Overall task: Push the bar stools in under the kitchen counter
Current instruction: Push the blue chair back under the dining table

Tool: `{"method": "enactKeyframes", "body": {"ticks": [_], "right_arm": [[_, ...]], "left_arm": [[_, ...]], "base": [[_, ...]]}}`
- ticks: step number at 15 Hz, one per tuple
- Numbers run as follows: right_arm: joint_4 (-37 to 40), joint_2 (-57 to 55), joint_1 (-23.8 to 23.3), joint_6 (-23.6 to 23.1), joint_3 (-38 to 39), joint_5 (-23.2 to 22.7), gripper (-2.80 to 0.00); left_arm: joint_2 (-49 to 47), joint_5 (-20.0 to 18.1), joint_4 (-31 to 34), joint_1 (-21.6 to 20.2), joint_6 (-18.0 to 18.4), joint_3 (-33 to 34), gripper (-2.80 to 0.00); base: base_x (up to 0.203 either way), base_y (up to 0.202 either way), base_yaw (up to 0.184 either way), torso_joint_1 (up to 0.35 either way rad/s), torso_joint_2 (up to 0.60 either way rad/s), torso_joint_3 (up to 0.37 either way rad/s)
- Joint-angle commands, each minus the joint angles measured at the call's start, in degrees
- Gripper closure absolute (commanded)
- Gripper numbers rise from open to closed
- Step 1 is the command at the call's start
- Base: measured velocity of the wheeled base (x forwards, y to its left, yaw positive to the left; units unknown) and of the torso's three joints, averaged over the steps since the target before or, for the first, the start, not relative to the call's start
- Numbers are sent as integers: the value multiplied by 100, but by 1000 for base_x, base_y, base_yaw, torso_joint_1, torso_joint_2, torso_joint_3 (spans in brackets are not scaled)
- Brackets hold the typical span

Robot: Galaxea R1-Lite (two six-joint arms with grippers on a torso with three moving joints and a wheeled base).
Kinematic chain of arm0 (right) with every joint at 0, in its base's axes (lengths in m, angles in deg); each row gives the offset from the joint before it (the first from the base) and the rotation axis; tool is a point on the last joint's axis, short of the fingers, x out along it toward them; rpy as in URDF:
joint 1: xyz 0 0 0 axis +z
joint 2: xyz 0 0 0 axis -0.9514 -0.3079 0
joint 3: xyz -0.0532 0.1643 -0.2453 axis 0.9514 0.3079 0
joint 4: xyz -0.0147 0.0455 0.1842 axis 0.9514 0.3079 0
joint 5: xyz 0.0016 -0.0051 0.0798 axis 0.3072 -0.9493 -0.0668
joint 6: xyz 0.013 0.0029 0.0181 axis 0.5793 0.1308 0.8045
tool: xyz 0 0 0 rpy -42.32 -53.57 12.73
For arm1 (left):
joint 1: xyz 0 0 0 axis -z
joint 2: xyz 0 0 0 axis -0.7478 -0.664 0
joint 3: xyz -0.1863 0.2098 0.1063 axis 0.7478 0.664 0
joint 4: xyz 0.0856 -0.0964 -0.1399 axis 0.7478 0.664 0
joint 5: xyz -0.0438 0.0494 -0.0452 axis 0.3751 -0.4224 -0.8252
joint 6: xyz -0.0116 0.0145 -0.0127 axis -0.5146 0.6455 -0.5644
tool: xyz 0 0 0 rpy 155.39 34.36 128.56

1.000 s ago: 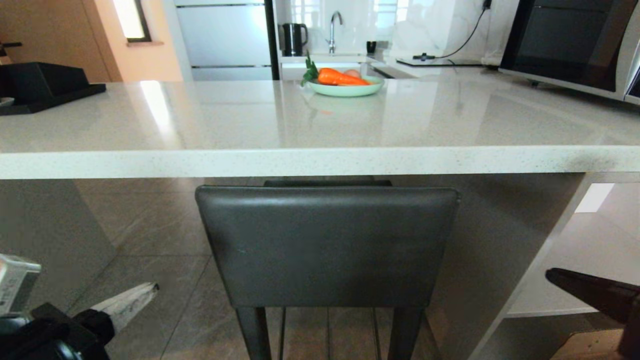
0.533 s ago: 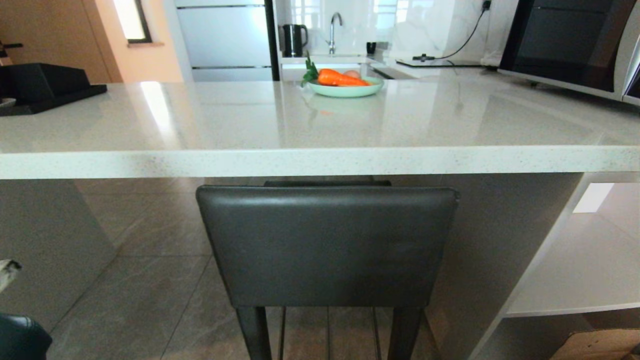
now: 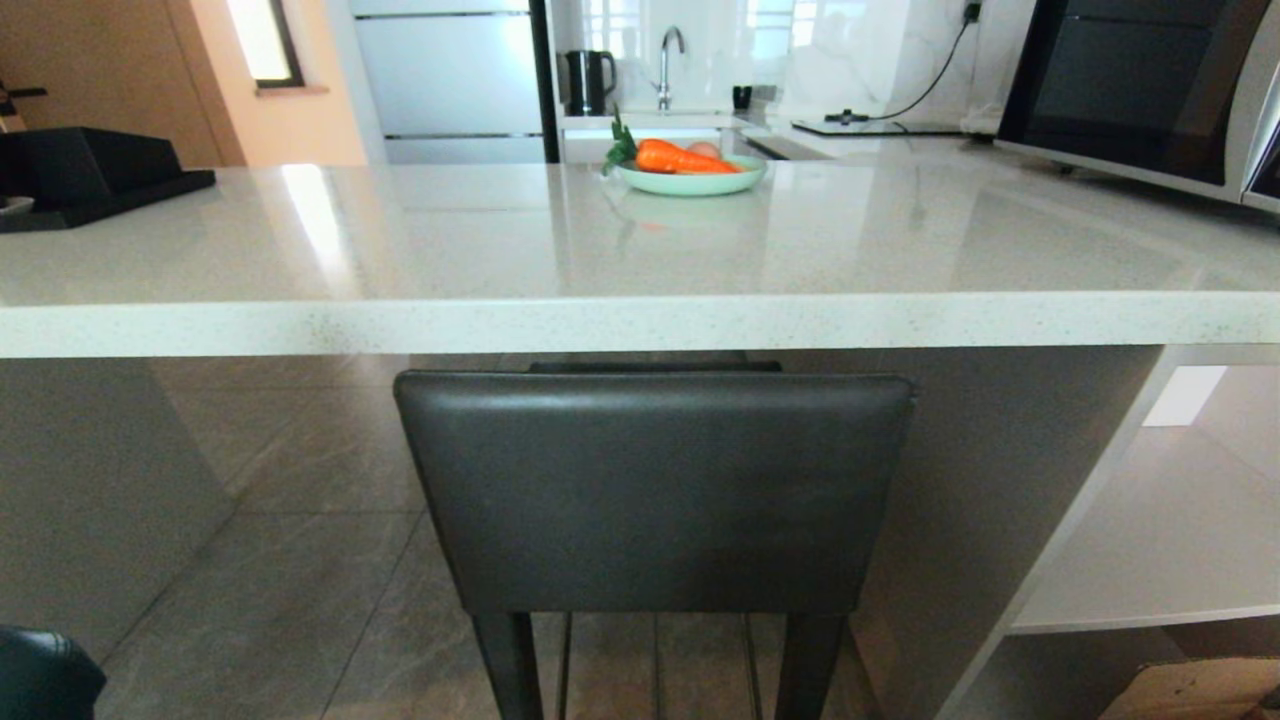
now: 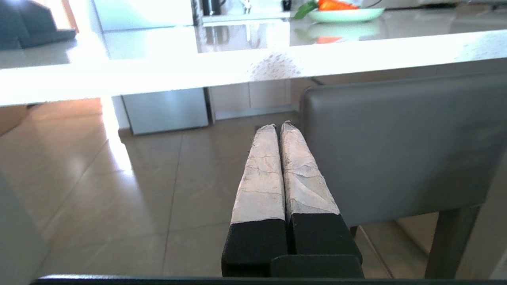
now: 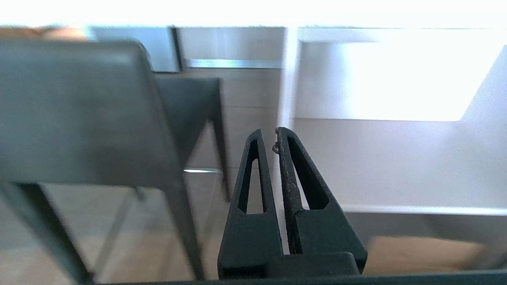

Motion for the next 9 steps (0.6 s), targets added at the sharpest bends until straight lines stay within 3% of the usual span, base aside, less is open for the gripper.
{"method": "enactKeyframes", "body": {"ticks": [1, 2, 4, 7, 9], "right_arm": [[202, 517, 0, -149, 59, 99, 0], [270, 595, 15, -161, 84, 165, 0], [382, 735, 27, -171, 95, 193, 0], [762, 1258, 49, -165, 212, 195, 0], [924, 1593, 52, -58, 476, 310, 0]], "left_arm": [[67, -167, 16, -11, -6, -36, 0], [90, -207, 79, -85, -5, -142, 0], [213, -334, 355, -614, 40, -253, 0], [929, -999, 514, -434, -5, 286, 0], [1350, -1063, 547, -408, -12, 779, 0]], "base": [[0, 0, 0, 0, 0, 0], [0, 0, 0, 0, 0, 0], [0, 0, 0, 0, 0, 0], [0, 0, 0, 0, 0, 0], [0, 0, 0, 0, 0, 0]]}}
